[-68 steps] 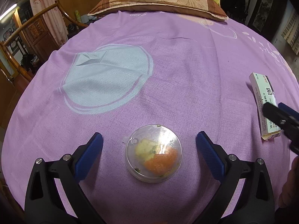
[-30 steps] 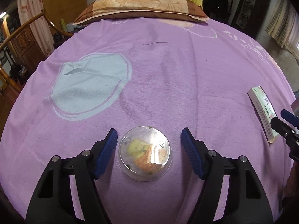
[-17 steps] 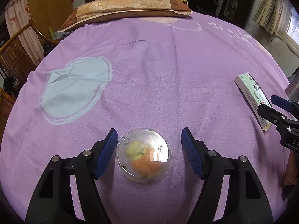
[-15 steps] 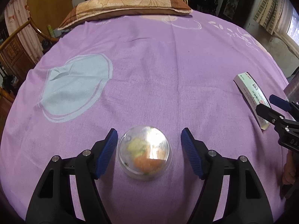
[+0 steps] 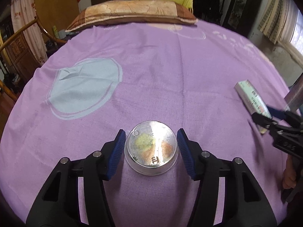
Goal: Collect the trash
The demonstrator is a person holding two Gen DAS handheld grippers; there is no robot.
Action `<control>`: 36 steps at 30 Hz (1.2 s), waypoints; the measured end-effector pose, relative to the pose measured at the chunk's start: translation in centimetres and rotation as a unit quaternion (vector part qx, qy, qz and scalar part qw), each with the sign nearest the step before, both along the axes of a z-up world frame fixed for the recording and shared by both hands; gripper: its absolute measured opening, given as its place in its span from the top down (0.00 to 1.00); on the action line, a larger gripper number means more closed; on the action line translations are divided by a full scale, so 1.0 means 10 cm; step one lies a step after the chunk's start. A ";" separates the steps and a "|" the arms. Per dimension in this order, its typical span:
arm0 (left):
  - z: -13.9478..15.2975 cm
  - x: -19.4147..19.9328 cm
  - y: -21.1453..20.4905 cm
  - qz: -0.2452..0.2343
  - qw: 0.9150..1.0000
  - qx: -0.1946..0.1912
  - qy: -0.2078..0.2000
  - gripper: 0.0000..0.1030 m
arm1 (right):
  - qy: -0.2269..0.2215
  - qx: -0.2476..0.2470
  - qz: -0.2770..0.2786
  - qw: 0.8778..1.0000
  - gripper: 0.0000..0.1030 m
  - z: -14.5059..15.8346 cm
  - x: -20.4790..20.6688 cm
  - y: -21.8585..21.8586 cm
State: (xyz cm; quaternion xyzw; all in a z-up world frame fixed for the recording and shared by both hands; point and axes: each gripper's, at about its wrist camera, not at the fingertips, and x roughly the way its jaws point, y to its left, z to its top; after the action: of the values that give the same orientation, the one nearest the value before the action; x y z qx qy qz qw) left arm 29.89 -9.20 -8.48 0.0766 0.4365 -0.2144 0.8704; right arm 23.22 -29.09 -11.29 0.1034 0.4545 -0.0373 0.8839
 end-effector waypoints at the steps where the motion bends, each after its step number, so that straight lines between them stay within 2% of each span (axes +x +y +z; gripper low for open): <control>1: 0.04 -0.02 0.05 0.000 1.000 -0.017 -0.005 0.46 | 0.002 0.005 -0.002 1.000 0.57 -0.01 -0.01 -0.01; 3: 0.09 -0.03 0.14 0.003 0.999 -0.046 -0.010 0.46 | -0.009 0.005 -0.010 1.000 0.58 0.04 -0.04 -0.03; 8: 0.11 -0.03 0.29 0.008 0.996 -0.091 0.021 0.46 | -0.047 0.001 -0.022 0.999 0.58 0.23 -0.14 -0.08; 24: 0.75 -0.69 0.55 0.034 0.995 -0.088 -0.041 0.46 | -0.114 0.053 0.016 0.992 0.59 0.62 -0.47 0.04; 36: 1.07 -1.29 1.02 0.056 0.989 -0.117 -0.076 0.46 | -0.166 0.057 0.026 0.984 0.59 0.83 -1.26 0.19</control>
State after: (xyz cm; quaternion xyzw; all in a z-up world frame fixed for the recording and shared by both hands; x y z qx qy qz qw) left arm 17.04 1.00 2.25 -0.0344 0.3451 -0.2083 0.9145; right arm 10.62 -27.21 -2.99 0.1464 0.3049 0.0289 0.9406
